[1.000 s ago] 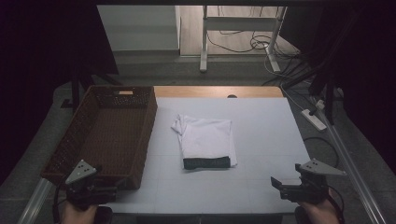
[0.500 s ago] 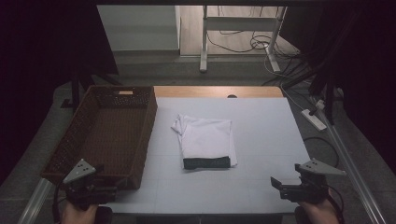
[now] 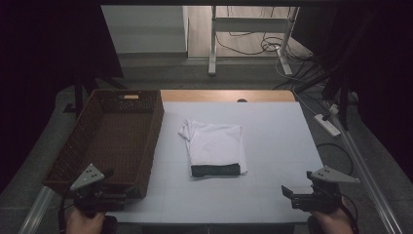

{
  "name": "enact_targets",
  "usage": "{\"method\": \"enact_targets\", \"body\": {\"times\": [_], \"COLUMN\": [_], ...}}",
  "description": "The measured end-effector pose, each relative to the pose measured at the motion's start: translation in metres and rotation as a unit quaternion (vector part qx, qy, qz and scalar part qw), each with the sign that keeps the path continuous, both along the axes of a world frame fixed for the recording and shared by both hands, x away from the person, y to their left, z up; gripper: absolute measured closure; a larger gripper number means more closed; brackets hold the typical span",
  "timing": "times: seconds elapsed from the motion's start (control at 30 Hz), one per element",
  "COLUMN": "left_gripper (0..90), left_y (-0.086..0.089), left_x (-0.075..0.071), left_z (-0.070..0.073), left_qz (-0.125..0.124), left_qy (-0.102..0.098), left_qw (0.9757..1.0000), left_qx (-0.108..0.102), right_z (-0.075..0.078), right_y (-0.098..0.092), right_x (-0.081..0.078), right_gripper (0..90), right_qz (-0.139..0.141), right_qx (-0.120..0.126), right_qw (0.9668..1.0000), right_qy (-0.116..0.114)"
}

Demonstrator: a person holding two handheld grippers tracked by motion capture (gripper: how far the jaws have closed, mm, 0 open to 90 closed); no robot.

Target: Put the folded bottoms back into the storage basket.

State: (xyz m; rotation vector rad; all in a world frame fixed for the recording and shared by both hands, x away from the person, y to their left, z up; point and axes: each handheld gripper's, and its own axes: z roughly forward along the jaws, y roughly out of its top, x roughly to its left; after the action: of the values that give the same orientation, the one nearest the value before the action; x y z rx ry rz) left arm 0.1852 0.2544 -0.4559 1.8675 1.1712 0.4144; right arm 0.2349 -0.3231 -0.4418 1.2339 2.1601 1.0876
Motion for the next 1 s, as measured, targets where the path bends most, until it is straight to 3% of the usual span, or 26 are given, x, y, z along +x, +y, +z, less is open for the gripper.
{"method": "enact_targets", "body": {"times": [0.17,0.53,0.73,1.0], "left_gripper": [0.1,0.0,0.0,0.0], "left_y": [-0.006,-0.019,-0.026,-0.038], "left_x": [0.005,0.013,0.019,0.025], "left_z": [0.001,0.0,0.002,0.003], "left_qz": [-0.015,-0.035,-0.043,-0.059], "left_qy": [0.0,0.001,0.006,0.005], "left_qw": [0.9998,0.9993,0.999,0.9982], "left_qx": [-0.009,0.008,-0.009,-0.005], "right_z": [0.0,0.0,0.0,0.0], "right_y": [0.0,0.001,0.002,0.002], "right_x": [0.0,0.0,0.0,0.0], "right_gripper": [0.0,0.0,0.0,0.0], "right_qz": [0.0,0.006,0.008,0.01], "right_qx": [0.0,-0.001,-0.004,-0.005], "right_qw": [1.0,1.0,1.0,0.9999], "right_qy": [0.001,0.001,0.001,0.001]}}
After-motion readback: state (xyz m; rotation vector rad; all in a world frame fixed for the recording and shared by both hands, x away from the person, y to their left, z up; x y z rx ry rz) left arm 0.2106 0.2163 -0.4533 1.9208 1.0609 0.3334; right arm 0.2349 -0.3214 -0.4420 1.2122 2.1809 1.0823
